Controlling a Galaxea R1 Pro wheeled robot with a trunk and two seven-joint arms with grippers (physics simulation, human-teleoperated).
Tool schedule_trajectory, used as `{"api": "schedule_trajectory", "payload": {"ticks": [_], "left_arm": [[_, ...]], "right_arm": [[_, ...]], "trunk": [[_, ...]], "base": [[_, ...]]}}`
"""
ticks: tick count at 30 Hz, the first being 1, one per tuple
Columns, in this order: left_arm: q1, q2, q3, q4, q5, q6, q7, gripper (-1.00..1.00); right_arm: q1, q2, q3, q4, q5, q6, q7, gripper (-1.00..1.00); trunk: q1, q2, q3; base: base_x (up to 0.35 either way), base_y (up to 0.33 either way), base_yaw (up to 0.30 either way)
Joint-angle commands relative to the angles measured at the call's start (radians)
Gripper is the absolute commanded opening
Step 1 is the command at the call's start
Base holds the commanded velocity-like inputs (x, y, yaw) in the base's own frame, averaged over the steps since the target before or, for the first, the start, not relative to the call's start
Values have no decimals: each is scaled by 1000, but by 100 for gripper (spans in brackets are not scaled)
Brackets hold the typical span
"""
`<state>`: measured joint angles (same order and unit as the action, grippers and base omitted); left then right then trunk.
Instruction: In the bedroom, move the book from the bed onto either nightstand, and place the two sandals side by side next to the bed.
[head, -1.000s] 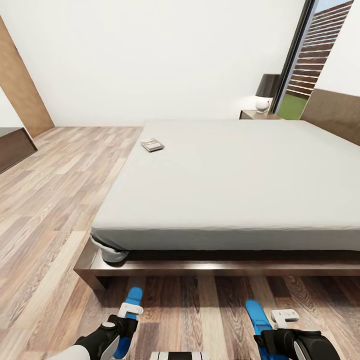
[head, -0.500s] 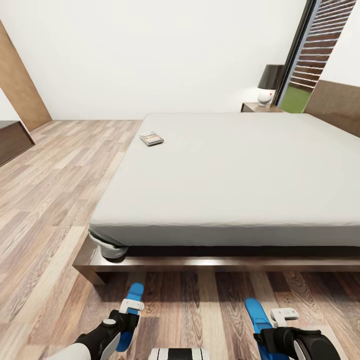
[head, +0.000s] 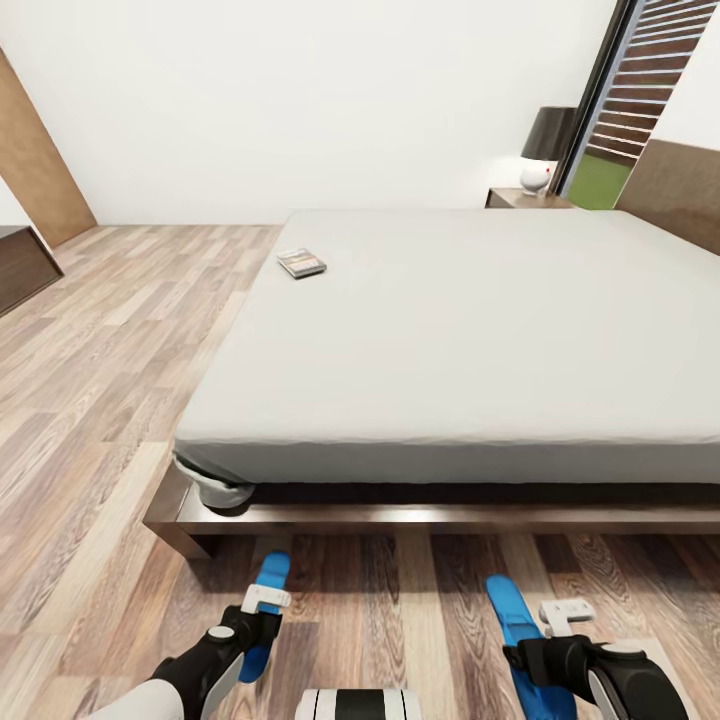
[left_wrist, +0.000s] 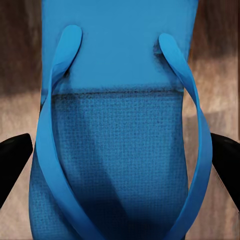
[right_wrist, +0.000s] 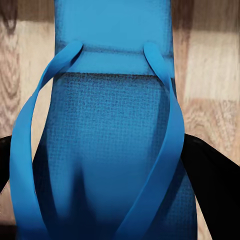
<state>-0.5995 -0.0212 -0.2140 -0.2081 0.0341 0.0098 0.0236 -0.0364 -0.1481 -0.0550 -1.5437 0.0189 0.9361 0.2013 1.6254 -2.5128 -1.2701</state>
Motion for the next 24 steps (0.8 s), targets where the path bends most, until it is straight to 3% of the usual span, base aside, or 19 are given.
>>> {"api": "schedule_trajectory", "payload": {"ticks": [1,13,20,24], "left_arm": [[0,0,-6,-2,3,1,2,-100],[0,0,-7,-23,2,2,2,-100],[0,0,-6,-25,1,1,2,-100],[0,0,-5,-25,1,0,2,-100]], "right_arm": [[0,0,-1,-3,3,4,5,-100],[1,1,-4,-32,-2,-25,10,-100],[16,-1,-8,-37,-2,-32,12,-100],[35,0,-9,-39,-2,-108,11,-100]], "trunk": [[0,0,-1],[0,0,-1],[3,-2,-28],[5,-3,-43]], "base": [[0,0,0],[0,0,0],[0,0,0],[0,0,0]]}}
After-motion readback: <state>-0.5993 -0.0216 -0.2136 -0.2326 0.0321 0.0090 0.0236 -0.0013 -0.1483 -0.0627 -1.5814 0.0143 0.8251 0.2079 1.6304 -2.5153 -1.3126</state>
